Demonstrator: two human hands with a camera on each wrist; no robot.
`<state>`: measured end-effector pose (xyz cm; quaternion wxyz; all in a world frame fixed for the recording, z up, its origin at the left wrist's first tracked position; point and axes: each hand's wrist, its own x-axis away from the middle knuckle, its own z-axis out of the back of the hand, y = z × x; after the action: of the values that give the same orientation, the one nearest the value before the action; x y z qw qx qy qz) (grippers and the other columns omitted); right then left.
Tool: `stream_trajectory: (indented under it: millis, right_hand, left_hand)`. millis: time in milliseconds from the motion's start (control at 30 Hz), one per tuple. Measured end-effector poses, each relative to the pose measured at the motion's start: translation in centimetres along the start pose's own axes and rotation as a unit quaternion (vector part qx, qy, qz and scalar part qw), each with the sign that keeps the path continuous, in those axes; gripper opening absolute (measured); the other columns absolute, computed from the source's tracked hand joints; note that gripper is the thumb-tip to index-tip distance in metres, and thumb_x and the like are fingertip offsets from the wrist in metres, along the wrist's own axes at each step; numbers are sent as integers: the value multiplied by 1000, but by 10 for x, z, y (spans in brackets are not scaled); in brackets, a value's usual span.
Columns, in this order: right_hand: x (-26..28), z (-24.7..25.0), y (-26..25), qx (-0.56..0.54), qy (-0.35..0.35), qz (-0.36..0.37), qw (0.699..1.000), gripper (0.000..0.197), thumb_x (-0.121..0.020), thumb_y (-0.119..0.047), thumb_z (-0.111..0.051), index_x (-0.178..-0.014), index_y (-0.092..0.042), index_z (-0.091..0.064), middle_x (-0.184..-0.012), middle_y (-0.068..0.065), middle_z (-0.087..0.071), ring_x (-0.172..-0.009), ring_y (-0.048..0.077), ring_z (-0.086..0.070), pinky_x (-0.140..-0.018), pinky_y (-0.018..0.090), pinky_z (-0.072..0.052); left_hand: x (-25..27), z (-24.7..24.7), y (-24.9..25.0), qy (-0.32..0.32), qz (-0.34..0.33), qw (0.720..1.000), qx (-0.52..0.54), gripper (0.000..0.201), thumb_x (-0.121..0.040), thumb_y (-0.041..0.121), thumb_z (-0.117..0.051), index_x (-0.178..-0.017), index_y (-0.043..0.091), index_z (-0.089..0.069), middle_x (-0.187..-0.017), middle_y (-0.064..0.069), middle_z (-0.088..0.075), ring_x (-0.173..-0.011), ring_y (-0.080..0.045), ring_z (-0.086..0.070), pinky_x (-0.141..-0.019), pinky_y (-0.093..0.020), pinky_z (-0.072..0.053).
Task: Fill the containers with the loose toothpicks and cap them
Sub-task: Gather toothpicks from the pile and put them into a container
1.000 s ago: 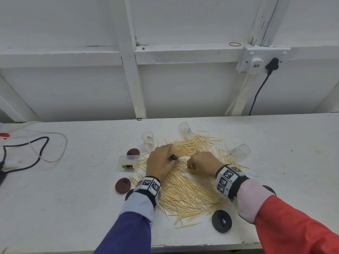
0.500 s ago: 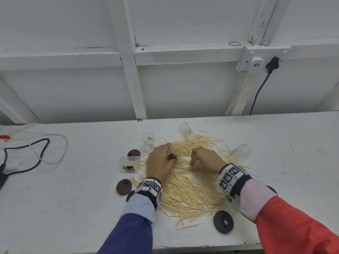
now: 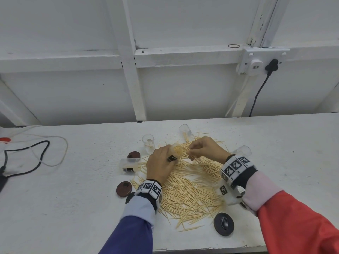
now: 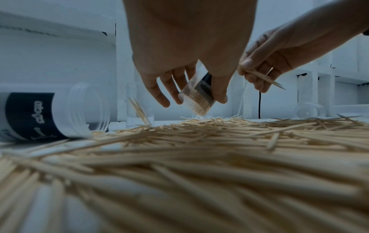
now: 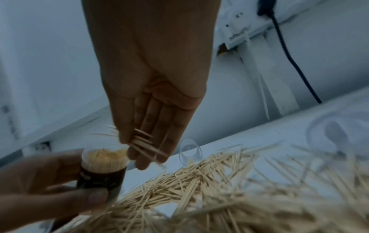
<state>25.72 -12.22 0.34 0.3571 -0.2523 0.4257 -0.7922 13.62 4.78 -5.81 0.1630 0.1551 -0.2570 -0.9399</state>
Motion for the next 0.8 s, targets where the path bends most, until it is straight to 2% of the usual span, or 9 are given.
stream_trajectory:
  millis: [100, 233, 367, 467, 533, 600, 667, 733, 800]
  right_hand:
    - [-6, 1, -3, 88, 32, -17, 995, 12, -87, -12, -71, -76, -7, -73, -66, 7, -71, -58, 14, -66, -56, 22, -50]
    - [-8, 2, -12, 208, 35, -20, 977, 12, -89, -18, -69, -77, -16, -70, -69, 0, -71, -59, 10, -69, -53, 15, -49]
    - [-8, 0, -24, 313, 26, 18, 949, 14, -91, -22, -65, -83, -13, -73, -72, -3, -67, -62, 11, -63, -63, 24, -52]
    - [-12, -2, -33, 403, 29, 34, 914, 17, -92, -21, -59, -82, -13, -71, -73, -3, -61, -66, 13, -54, -60, 24, -39]
    - [-14, -3, -40, 456, 27, 45, 889, 21, -92, -17, -54, -79, -11, -69, -70, -2, -55, -65, 17, -53, -56, 24, -34]
    - [-16, -6, -48, 502, 19, 59, 863, 23, -93, -15, -50, -80, -10, -68, -71, 0, -52, -64, 20, -51, -55, 26, -32]
    - [-18, -10, -53, 530, 4, 75, 845, 23, -95, -17, -49, -82, -12, -68, -75, 0, -52, -66, 21, -49, -60, 28, -34]
    - [-22, -13, -54, 540, -6, 85, 837, 21, -95, -17, -51, -84, -12, -69, -80, 1, -59, -68, 20, -51, -61, 29, -36]
    - [-24, -13, -51, 517, -7, 88, 852, 18, -94, -16, -54, -87, -13, -70, -85, 2, -63, -73, 21, -56, -62, 29, -37]
  left_hand:
    - [0, 0, 0, 2, -1, 1000, 2, 53, -83, 43, -69, -129, 23, -53, -120, 4, -62, -112, -20, -52, -87, -34, -43]
    - [0, 1, 2, 2, 5, 1000, 1, 55, -84, 42, -69, -133, 22, -52, -124, 3, -61, -115, -20, -51, -90, -34, -41]
    - [1, 3, 3, -7, 4, 1000, -2, 56, -85, 42, -68, -134, 22, -50, -125, 3, -60, -115, -20, -51, -89, -34, -42]
    - [3, 3, 3, -19, -4, 1000, 7, 59, -85, 41, -68, -136, 19, -49, -126, 1, -60, -116, -20, -51, -90, -35, -43]
    - [4, 2, 3, -25, -18, 999, 15, 55, -85, 42, -68, -132, 20, -52, -121, 1, -62, -111, -20, -54, -86, -36, -45]
    - [3, 1, 3, -34, -30, 999, 30, 51, -84, 41, -69, -128, 21, -55, -115, 2, -63, -106, -20, -56, -81, -36, -46]
    - [3, 3, 6, -53, -42, 997, 45, 48, -83, 38, -71, -125, 20, -56, -113, 1, -64, -104, -20, -57, -79, -36, -47]
    - [3, 4, 9, -69, -50, 995, 58, 45, -83, 39, -71, -121, 19, -57, -110, 1, -64, -100, -19, -58, -77, -37, -48]
    - [3, 6, 10, -71, -48, 994, 68, 44, -83, 41, -71, -120, 20, -57, -109, 2, -64, -99, -18, -58, -75, -35, -47]
